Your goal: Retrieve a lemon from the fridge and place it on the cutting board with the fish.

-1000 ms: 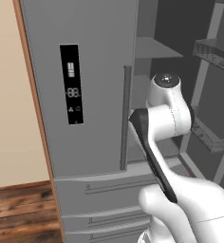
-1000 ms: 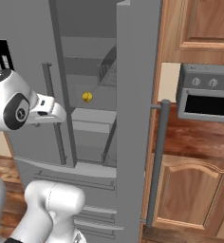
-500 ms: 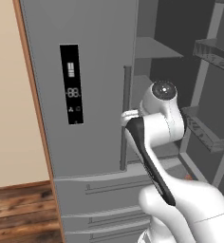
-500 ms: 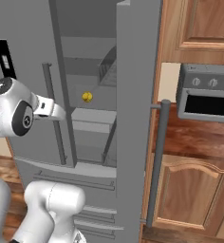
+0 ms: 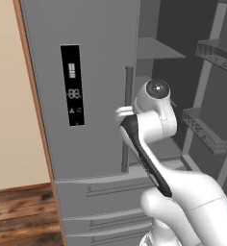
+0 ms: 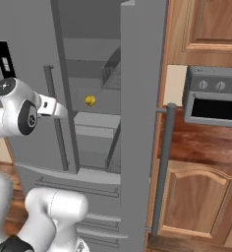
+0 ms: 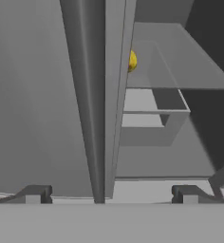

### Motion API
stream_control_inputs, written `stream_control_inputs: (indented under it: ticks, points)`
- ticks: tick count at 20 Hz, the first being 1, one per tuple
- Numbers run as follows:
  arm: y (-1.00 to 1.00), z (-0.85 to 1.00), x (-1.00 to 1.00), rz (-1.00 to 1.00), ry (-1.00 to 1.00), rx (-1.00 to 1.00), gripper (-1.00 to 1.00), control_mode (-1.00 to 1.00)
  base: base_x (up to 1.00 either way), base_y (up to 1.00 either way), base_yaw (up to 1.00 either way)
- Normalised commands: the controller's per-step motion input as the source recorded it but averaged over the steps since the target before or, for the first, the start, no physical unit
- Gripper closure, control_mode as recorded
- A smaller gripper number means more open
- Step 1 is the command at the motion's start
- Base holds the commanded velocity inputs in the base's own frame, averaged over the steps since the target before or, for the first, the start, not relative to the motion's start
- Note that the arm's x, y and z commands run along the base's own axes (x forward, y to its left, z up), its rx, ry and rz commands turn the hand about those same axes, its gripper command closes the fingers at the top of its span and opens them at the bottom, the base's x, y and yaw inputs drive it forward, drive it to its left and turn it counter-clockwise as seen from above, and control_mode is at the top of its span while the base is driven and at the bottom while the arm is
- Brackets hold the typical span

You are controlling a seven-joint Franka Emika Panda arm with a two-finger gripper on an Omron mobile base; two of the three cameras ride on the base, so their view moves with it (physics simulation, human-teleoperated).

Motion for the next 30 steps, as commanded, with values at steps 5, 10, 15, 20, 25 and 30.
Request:
stream_control_inputs:
  ticks: [5,10,15,20,25,30]
  points:
    - [0.08,-0.01,0.46,0.01,-0.02,0.00,-1.00,-1.00,0.00,0.00,0.00]
    - [0.27,0.00,0.37,0.00,-0.06,0.00,-1.00,-1.00,0.00,0.00,0.00]
    - [0.09,0.00,0.26,0.00,-0.12,0.00,-1.00,-1.00,0.00,0.00,0.00]
    - [-0.11,0.00,0.23,0.00,-0.02,0.00,-1.00,-1.00,0.00,0.00,0.00]
    - [-0.06,0.00,0.15,0.00,0.00,0.00,-1.00,-1.00,0.00,0.00,0.00]
    - [0.00,0.00,0.22,0.00,-0.01,0.00,-1.00,-1.00,0.00,0.00,0.00]
